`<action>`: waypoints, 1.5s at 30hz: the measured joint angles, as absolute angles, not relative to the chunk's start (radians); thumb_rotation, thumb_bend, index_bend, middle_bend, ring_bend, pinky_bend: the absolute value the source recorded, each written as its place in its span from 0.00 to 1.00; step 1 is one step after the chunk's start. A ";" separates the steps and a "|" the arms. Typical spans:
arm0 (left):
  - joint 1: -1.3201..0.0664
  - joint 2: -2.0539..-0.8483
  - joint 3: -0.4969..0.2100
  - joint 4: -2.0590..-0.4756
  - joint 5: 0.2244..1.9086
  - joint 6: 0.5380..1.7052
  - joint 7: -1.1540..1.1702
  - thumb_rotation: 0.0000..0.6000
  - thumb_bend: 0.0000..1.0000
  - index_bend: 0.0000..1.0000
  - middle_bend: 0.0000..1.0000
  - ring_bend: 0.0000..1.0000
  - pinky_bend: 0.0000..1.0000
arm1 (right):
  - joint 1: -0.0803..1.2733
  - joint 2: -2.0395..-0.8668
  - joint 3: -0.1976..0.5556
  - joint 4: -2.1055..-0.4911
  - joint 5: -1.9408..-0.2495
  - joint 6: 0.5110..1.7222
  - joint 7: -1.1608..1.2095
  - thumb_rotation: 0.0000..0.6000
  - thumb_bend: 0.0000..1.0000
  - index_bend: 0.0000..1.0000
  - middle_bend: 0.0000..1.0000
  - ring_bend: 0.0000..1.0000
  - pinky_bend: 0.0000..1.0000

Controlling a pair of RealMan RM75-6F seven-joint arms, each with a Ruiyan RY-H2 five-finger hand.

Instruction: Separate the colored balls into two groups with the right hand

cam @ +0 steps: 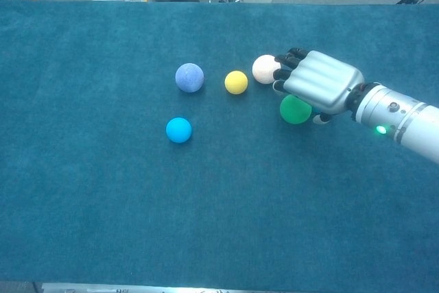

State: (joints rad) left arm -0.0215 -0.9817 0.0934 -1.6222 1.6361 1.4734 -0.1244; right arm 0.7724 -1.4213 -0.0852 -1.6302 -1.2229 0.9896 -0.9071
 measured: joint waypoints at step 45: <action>0.011 -0.962 0.102 -1.612 1.620 1.503 -0.151 1.00 0.44 0.32 0.21 0.21 0.20 | 1.093 -1.720 0.127 -1.389 -0.637 0.931 -1.052 1.00 0.06 0.39 0.23 0.05 0.11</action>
State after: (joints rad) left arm 0.0114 -0.9624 0.1024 -1.6120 1.6204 1.5030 -0.1513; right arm 1.0926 -1.7196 0.1270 -1.3895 -0.6373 0.9309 -1.0515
